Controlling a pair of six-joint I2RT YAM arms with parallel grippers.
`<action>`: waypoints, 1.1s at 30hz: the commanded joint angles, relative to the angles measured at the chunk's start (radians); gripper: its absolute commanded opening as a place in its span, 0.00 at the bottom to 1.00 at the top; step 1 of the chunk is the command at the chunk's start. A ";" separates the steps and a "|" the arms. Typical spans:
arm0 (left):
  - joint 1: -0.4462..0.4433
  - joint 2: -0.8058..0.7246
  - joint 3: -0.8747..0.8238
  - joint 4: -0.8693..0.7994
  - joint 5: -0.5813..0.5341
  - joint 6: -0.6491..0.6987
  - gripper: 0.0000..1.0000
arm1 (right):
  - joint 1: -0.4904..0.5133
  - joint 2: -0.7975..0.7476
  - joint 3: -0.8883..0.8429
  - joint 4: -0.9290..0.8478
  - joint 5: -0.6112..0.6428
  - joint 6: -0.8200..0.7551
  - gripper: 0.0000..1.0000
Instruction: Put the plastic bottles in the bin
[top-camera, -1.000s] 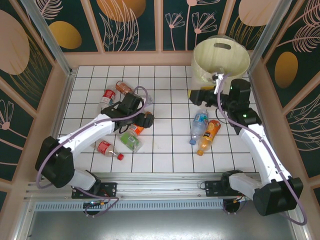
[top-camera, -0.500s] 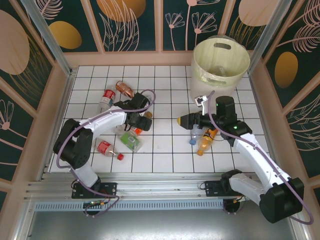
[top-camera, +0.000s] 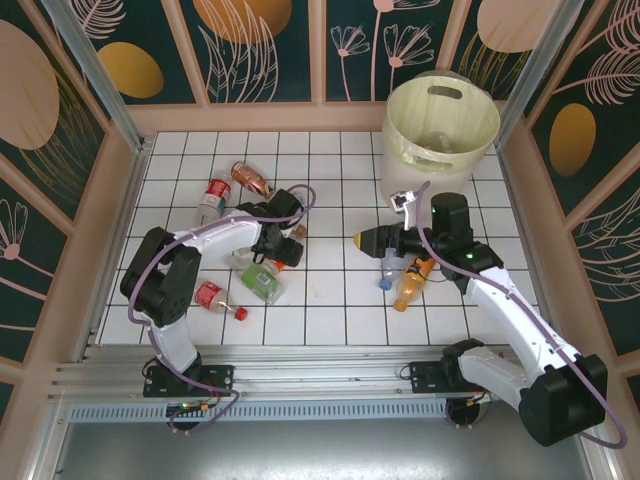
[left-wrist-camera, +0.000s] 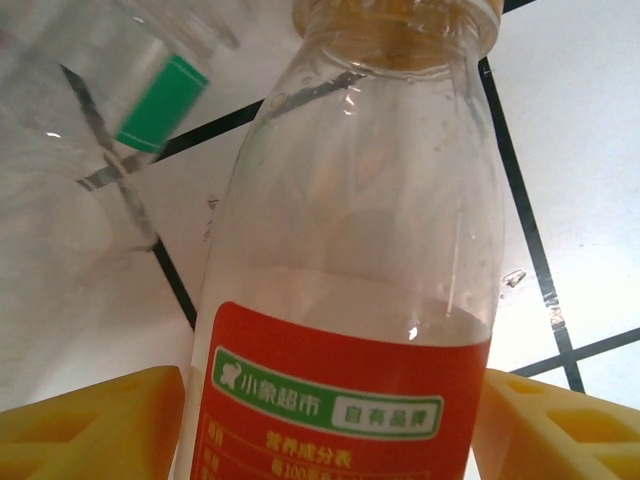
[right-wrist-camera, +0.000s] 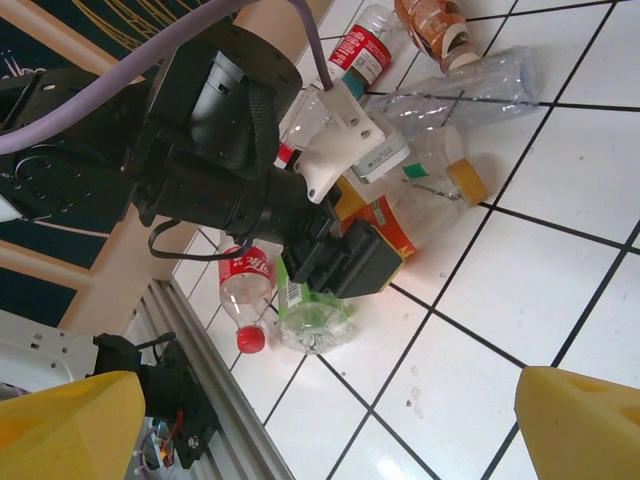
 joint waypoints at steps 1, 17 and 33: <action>0.006 0.032 0.016 -0.002 0.030 -0.020 0.74 | 0.009 0.005 -0.025 0.054 0.014 0.031 0.96; 0.002 -0.184 -0.065 0.342 0.369 -0.080 0.50 | 0.021 0.054 -0.147 0.373 0.186 0.390 0.93; -0.112 -0.231 -0.142 0.649 0.566 -0.182 0.50 | 0.072 0.237 -0.077 0.629 0.168 0.481 0.83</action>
